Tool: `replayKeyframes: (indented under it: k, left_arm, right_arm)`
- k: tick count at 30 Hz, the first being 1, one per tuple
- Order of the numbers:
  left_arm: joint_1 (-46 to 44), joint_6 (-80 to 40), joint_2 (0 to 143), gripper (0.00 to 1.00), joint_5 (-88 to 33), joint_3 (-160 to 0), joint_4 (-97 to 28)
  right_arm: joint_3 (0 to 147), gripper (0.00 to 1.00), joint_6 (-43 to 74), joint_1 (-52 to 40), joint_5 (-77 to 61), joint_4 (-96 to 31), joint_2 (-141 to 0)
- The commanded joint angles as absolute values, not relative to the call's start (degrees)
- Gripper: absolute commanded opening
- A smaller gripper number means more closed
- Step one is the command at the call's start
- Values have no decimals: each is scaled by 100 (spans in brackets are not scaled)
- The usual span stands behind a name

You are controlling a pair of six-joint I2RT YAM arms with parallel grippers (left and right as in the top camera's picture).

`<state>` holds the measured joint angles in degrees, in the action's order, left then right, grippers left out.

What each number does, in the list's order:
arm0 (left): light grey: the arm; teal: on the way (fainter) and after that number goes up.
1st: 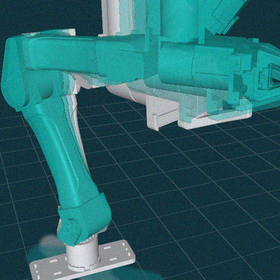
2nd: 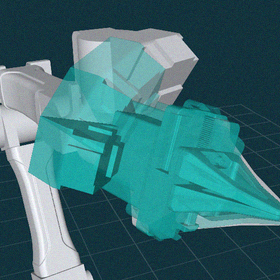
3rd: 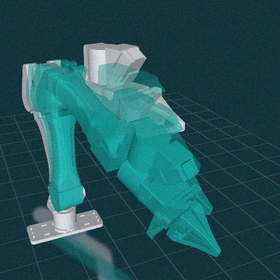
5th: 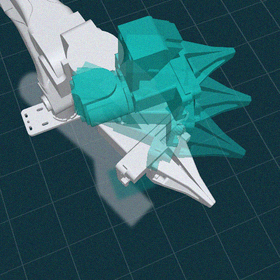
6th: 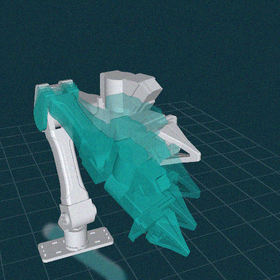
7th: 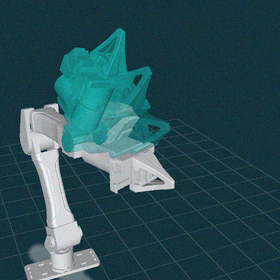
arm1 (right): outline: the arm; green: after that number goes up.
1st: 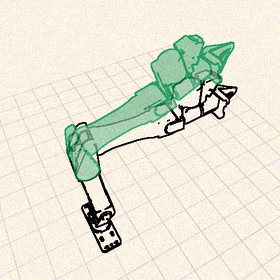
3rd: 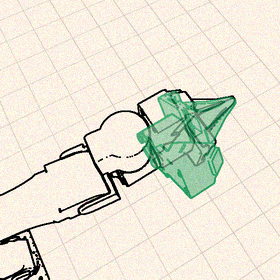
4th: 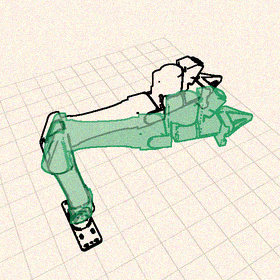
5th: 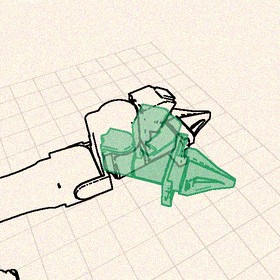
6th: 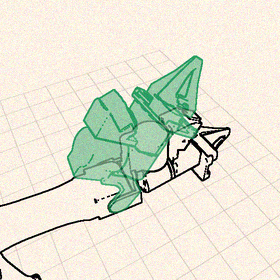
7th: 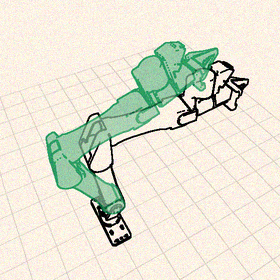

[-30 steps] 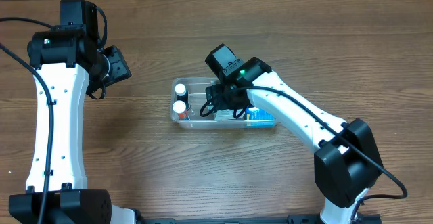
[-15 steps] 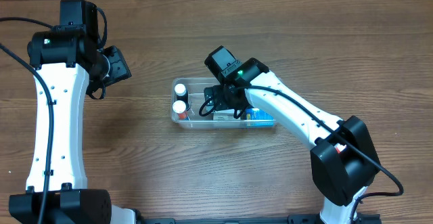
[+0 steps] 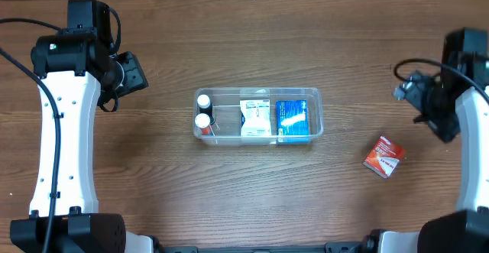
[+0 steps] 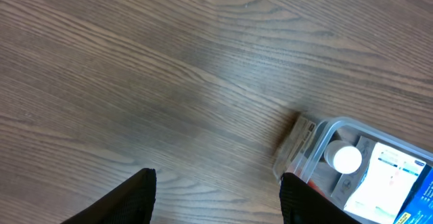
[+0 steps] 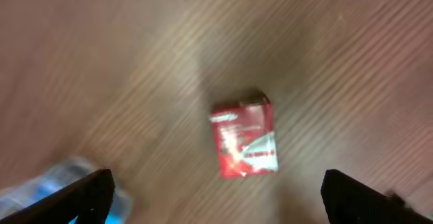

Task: Pack container
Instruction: 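Move the right gripper to the red box and grasp it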

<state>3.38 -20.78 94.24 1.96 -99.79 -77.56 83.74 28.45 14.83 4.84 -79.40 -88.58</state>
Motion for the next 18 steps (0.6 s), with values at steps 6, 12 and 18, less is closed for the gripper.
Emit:
replayKeyframes:
  k: [6,12,18]
  left_arm:
    - [336,-1988,9297,61,187,-10097,-7712]
    - [336,-1990,9297,61,176,-10097,-7708]
    - [336,-1990,9299,61,165,-10097,-7732]
  right_arm:
    - [5500,100,1916,1835,158,-5972,-8884]
    - [5332,100,1837,1835,137,-5728,-8967]
    - [5129,100,1772,1835,-14,-5553,-9454]
